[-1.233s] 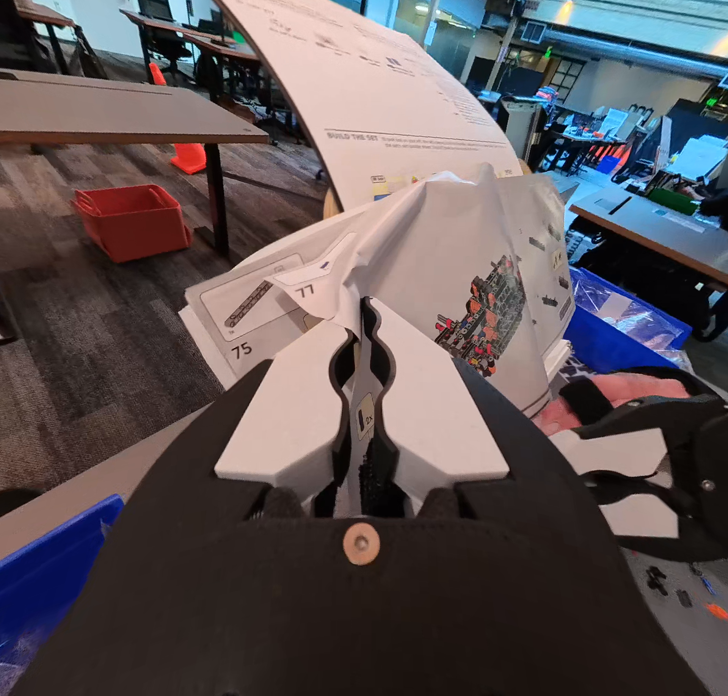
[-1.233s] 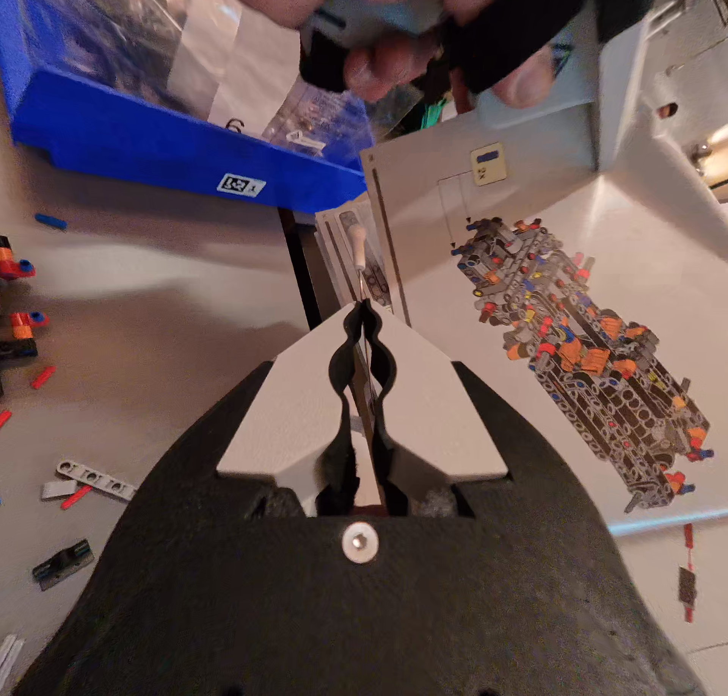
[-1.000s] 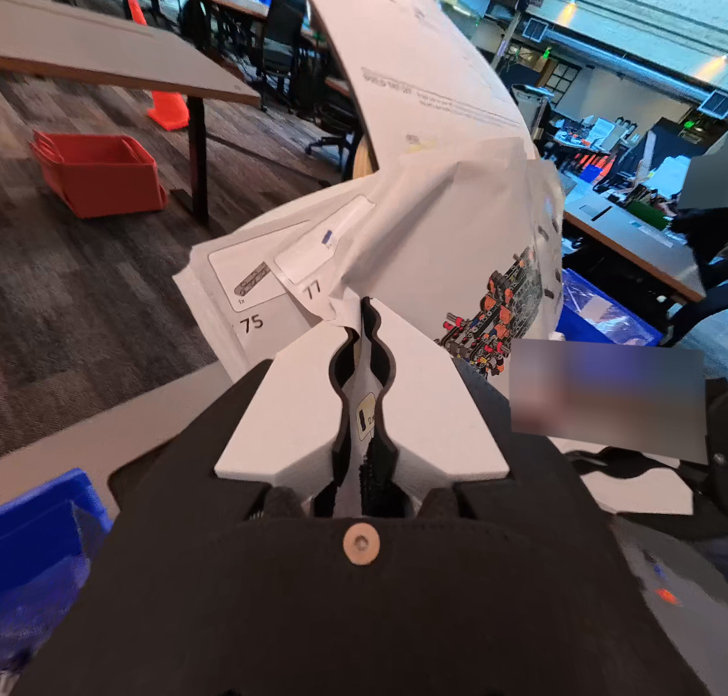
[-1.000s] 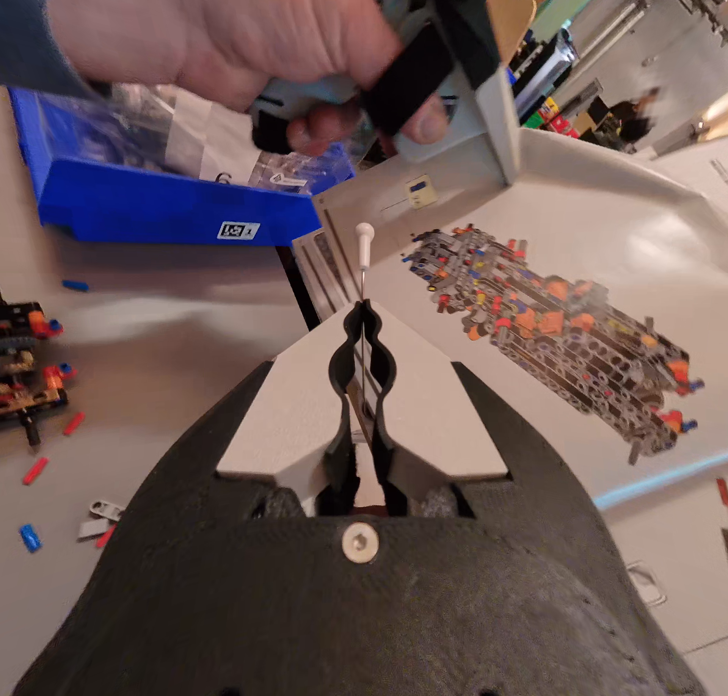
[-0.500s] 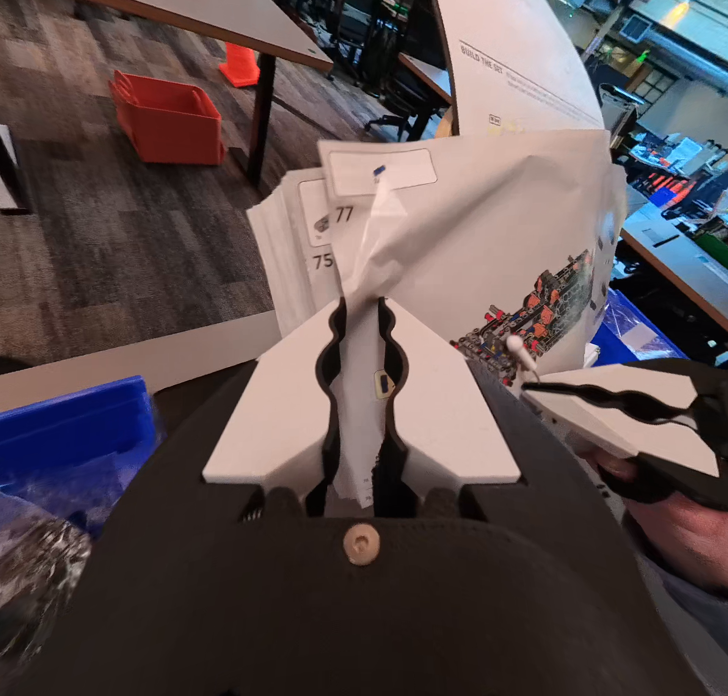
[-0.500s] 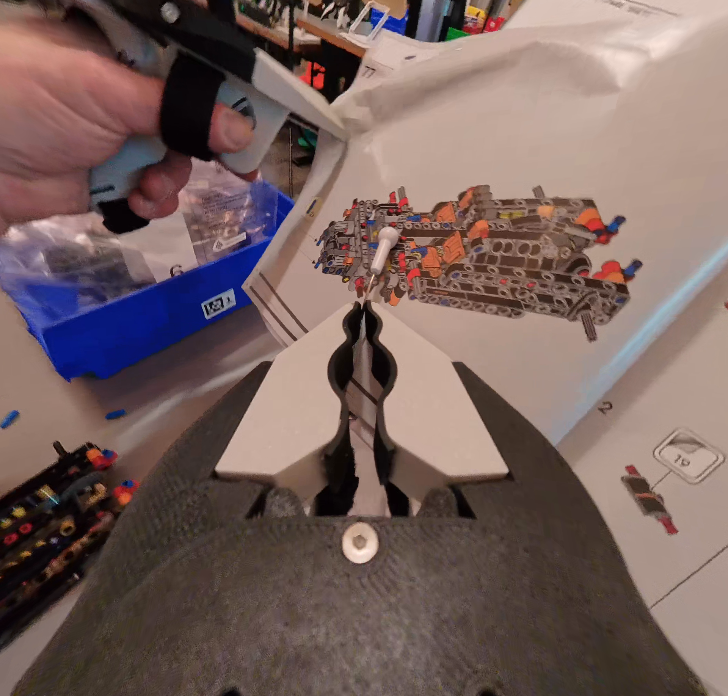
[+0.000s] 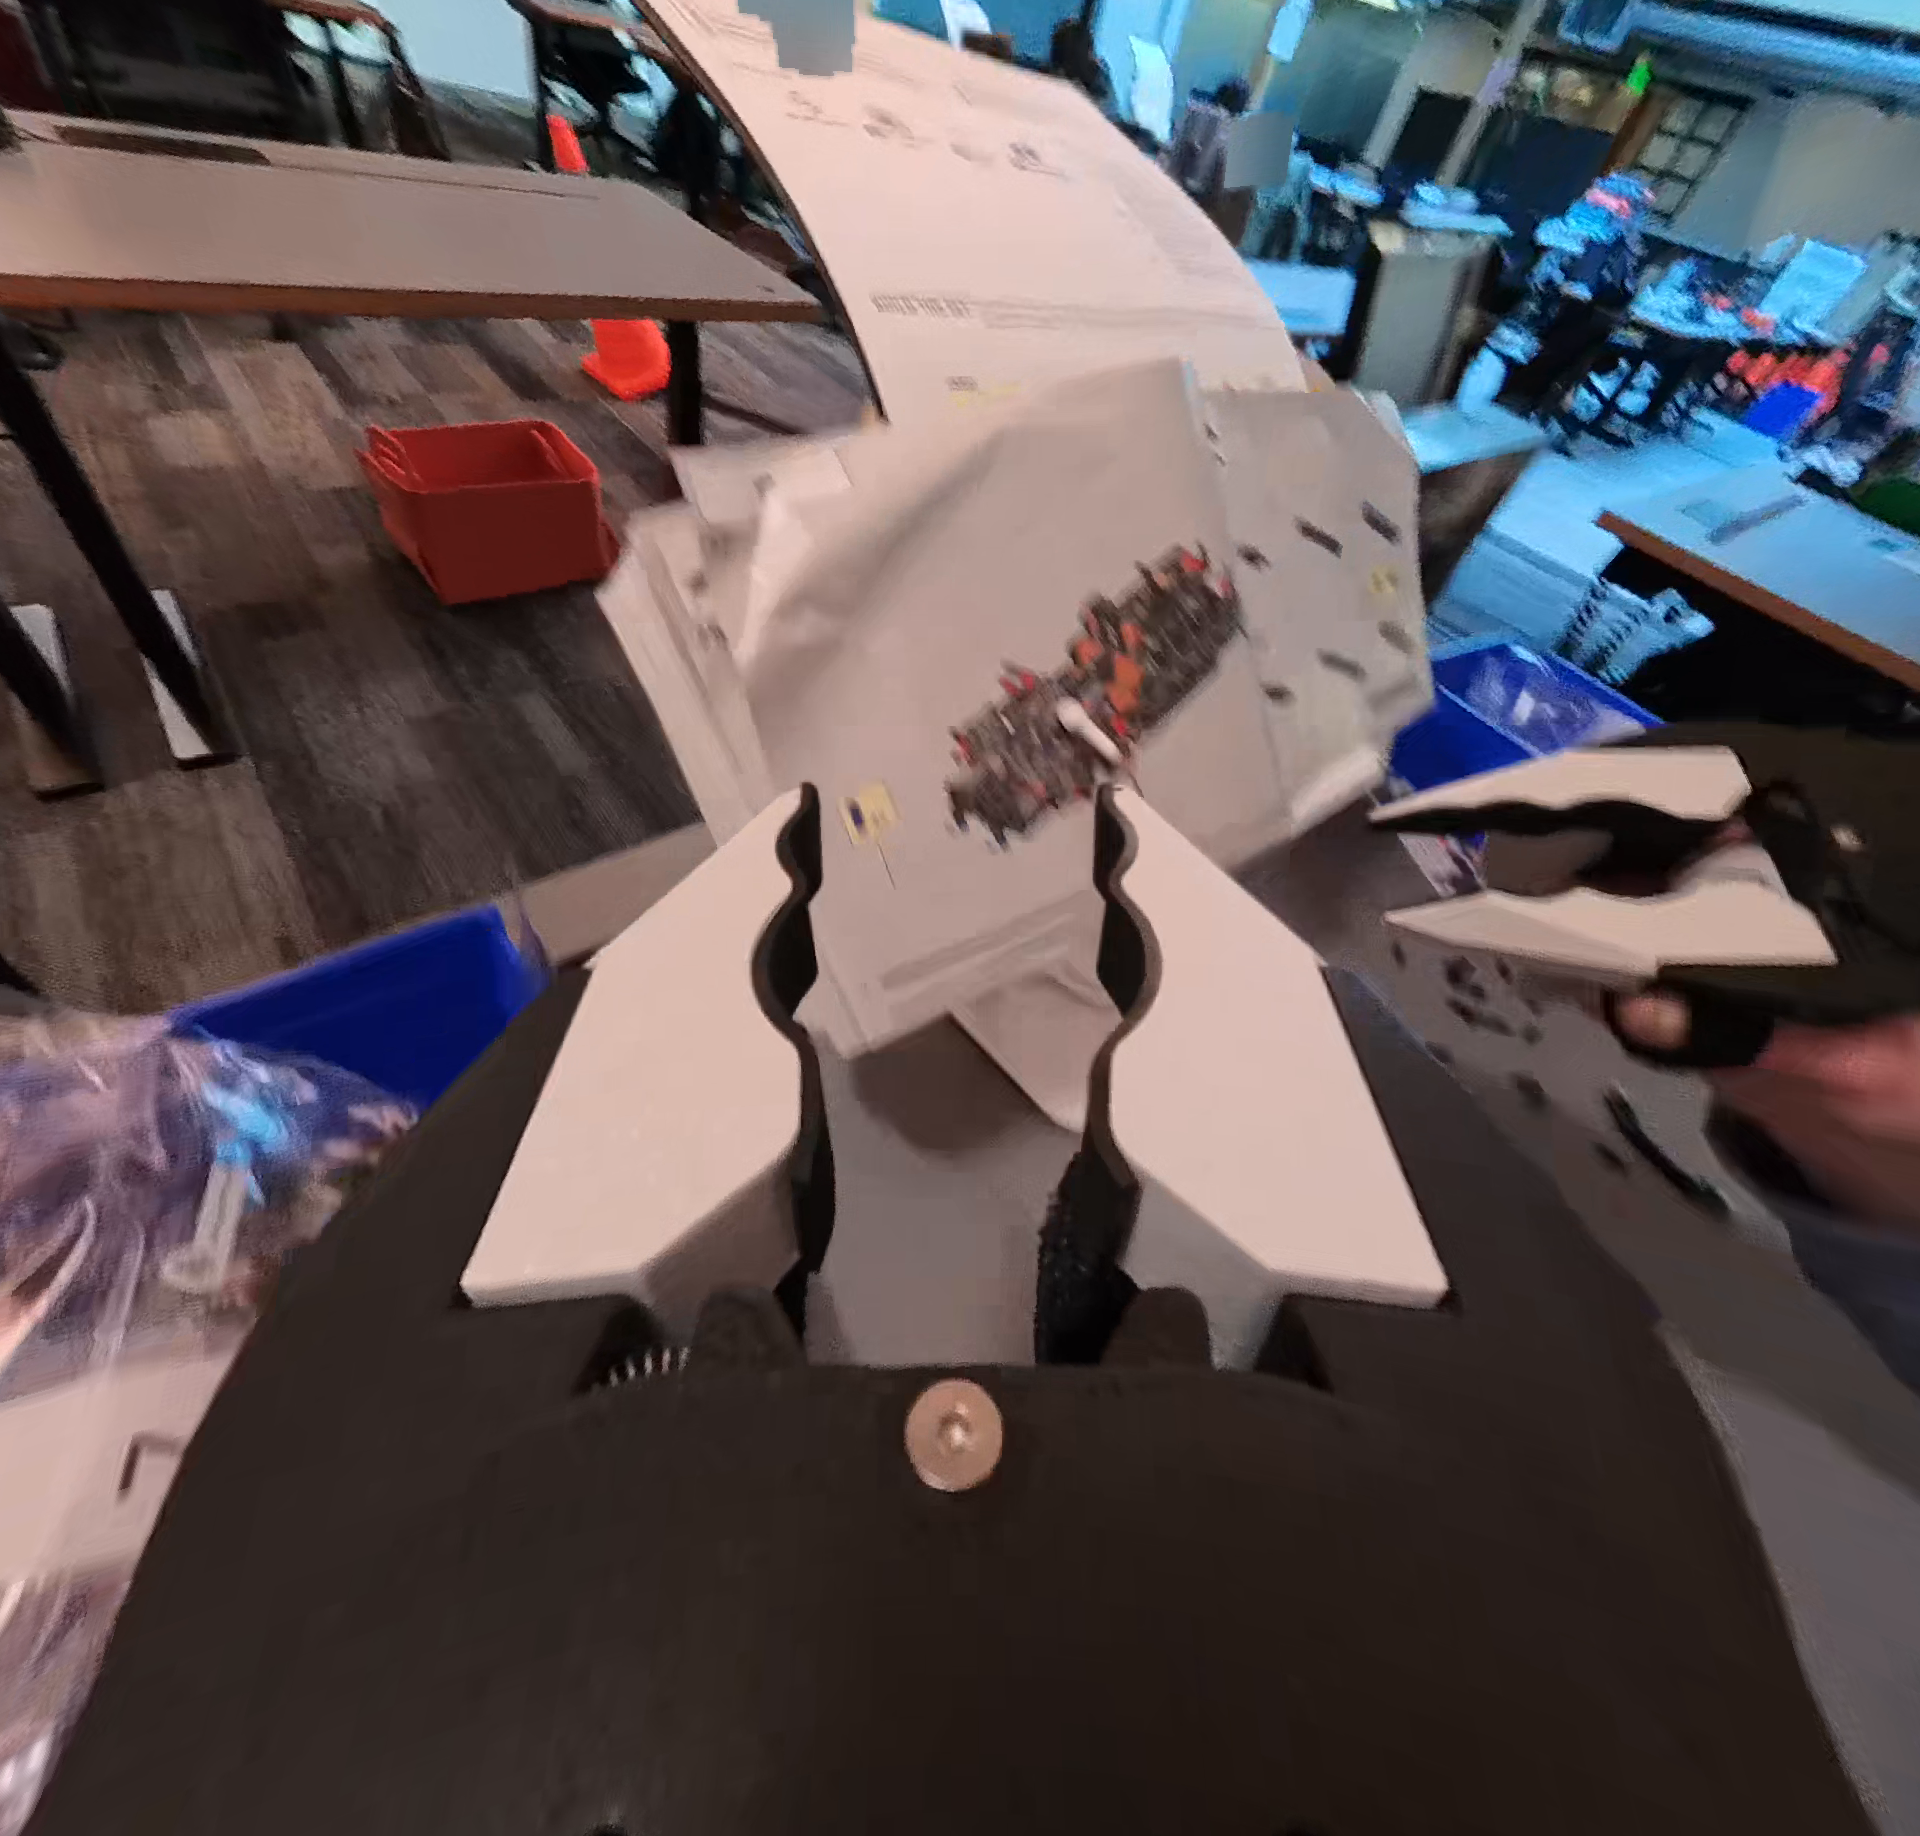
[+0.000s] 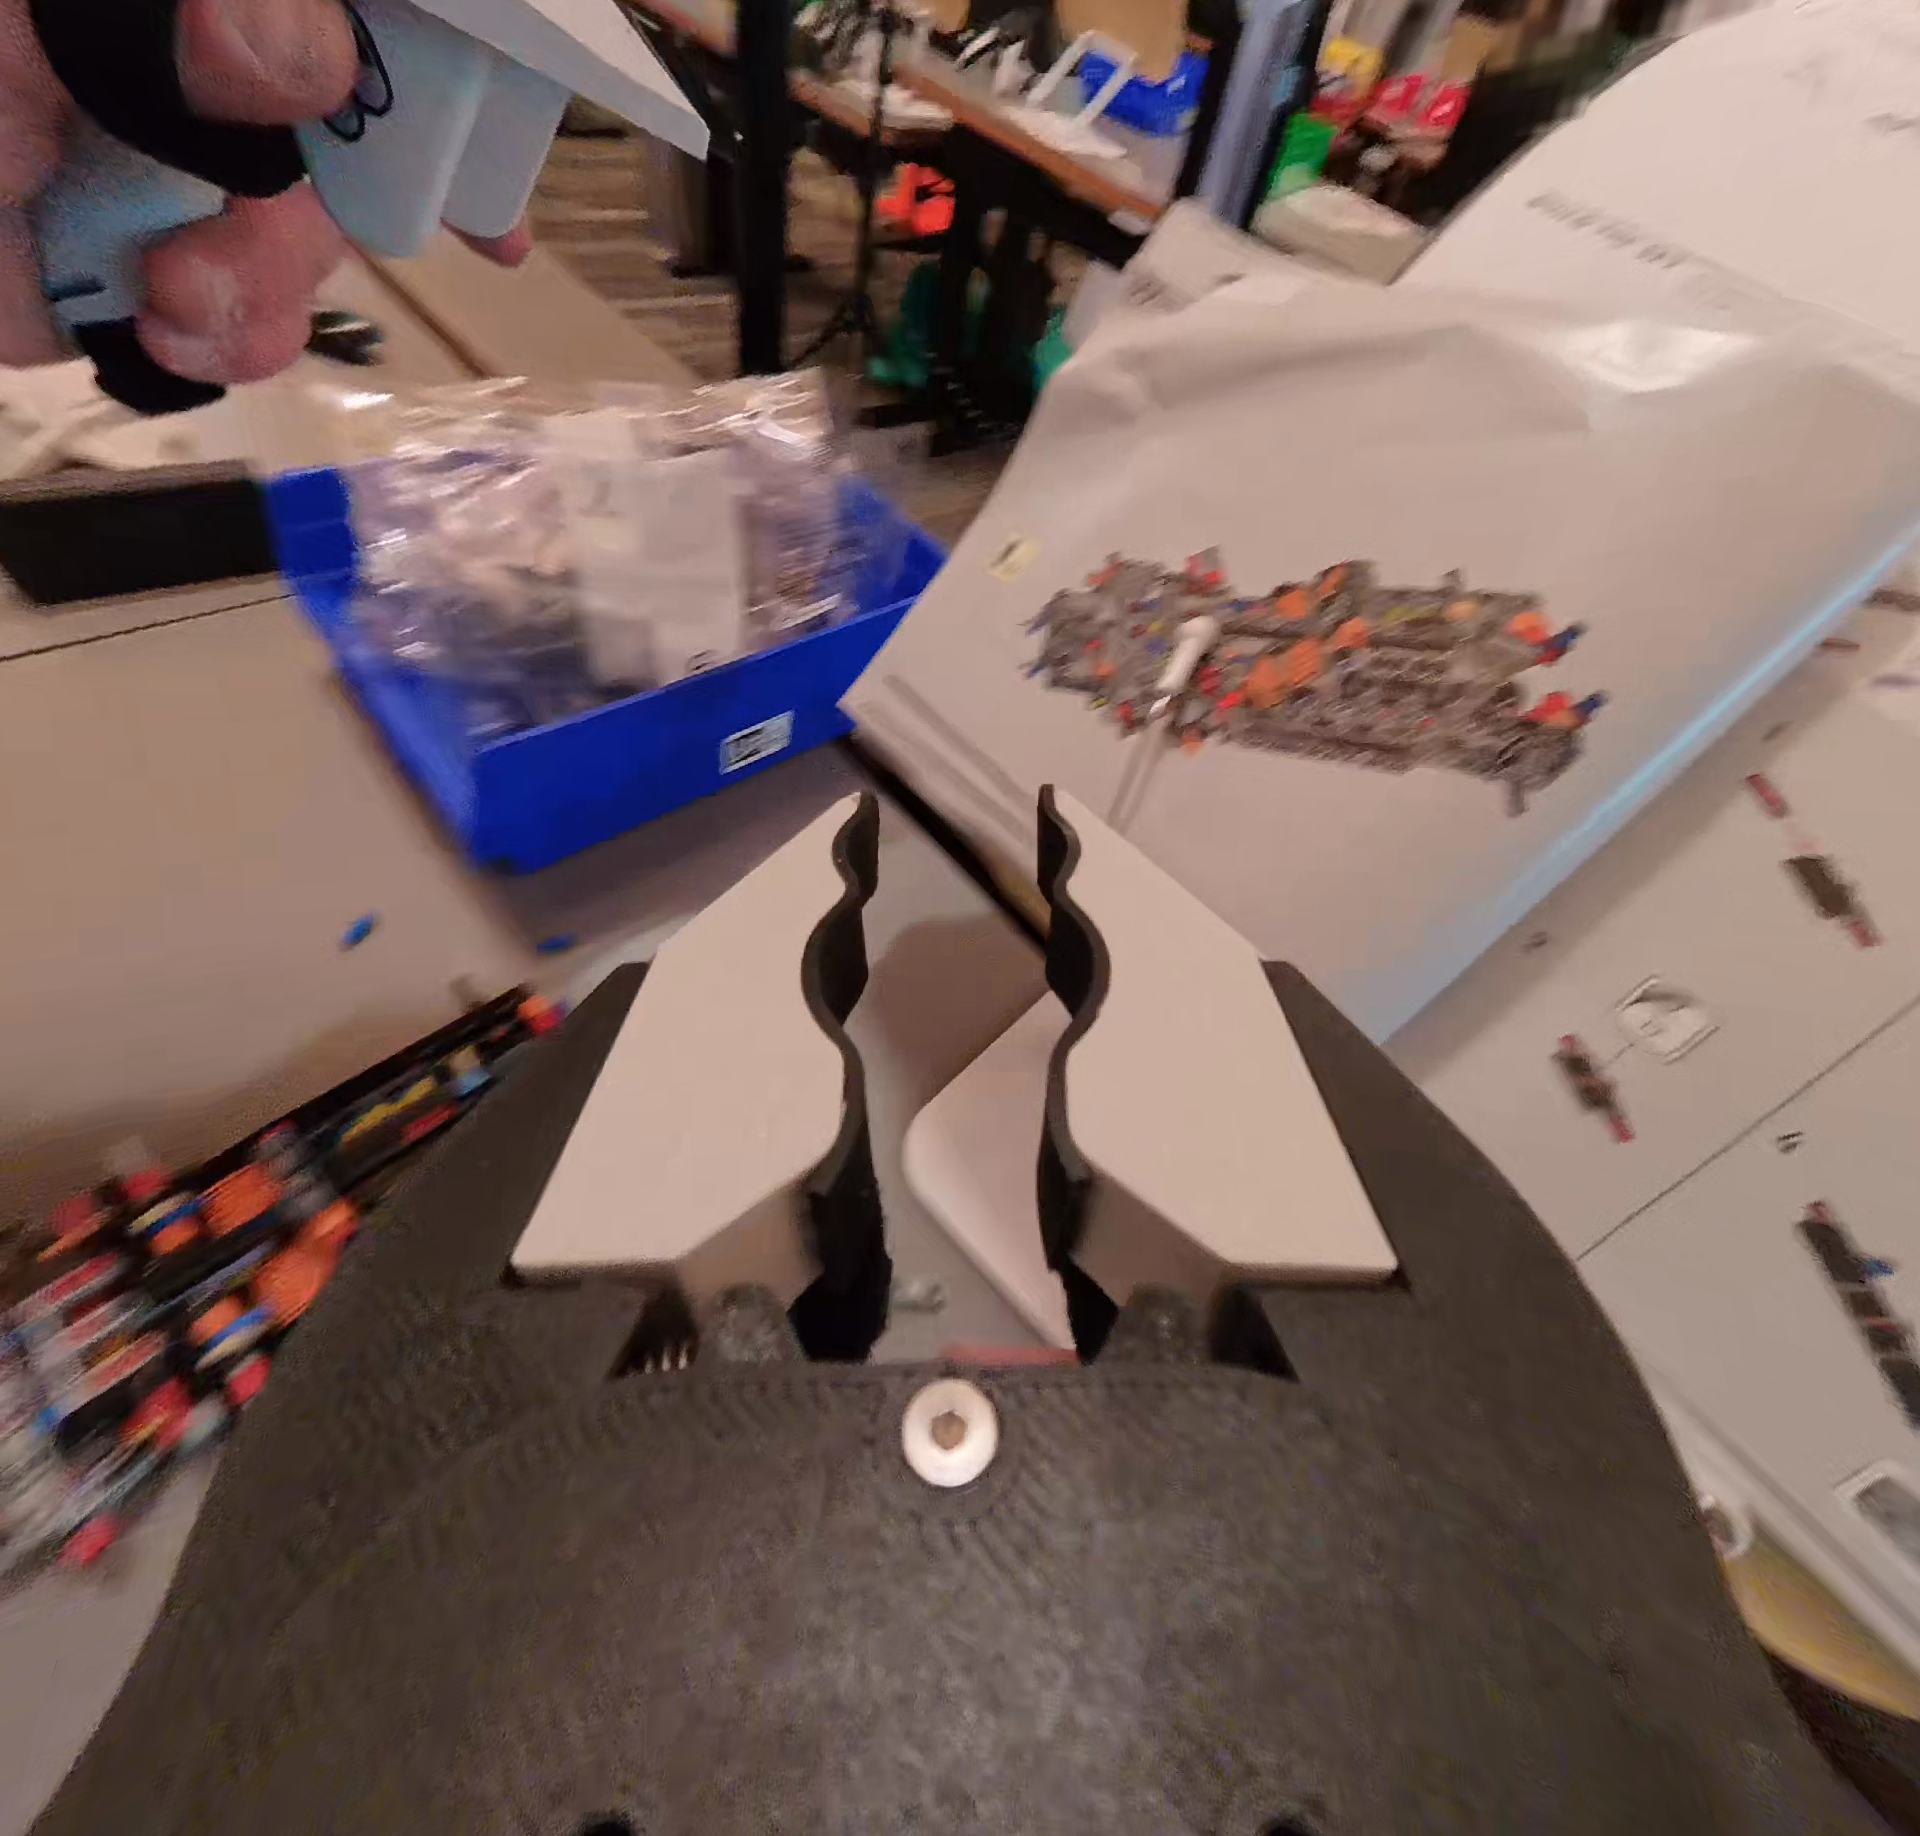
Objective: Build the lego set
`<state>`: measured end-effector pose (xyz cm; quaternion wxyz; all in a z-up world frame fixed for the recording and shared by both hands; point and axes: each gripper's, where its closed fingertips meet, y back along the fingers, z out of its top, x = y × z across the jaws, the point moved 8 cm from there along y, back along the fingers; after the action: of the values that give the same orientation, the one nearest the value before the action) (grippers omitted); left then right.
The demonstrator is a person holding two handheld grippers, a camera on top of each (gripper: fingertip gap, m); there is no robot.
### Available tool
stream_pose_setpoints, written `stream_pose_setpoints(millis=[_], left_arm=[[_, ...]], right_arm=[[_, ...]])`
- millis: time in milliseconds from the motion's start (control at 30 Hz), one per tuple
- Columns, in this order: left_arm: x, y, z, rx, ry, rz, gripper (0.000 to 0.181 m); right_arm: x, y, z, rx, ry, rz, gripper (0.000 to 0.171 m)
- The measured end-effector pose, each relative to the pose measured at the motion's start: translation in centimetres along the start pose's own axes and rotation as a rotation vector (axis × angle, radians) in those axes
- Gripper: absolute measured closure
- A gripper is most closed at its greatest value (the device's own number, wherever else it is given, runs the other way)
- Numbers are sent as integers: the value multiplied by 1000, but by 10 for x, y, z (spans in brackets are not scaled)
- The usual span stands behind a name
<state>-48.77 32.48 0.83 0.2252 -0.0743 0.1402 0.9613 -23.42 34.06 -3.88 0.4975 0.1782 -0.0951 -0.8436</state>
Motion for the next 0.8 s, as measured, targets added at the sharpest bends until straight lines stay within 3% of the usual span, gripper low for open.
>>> stream_pose_setpoints(millis=[167,300,533,800], left_arm=[[-36,64,-65,191,-44,-118,122],[-52,94,-137,349,-7,-145,115],[-54,107,-243,581,92,-212,119],[-49,99,-288,546,156,-312,131]], right_arm=[[57,35,-42,155,36,177,144],[94,33,-98,299,-28,284,141],[147,19,-159,427,-207,496,132],[156,-9,-197,467,-297,475,137]])
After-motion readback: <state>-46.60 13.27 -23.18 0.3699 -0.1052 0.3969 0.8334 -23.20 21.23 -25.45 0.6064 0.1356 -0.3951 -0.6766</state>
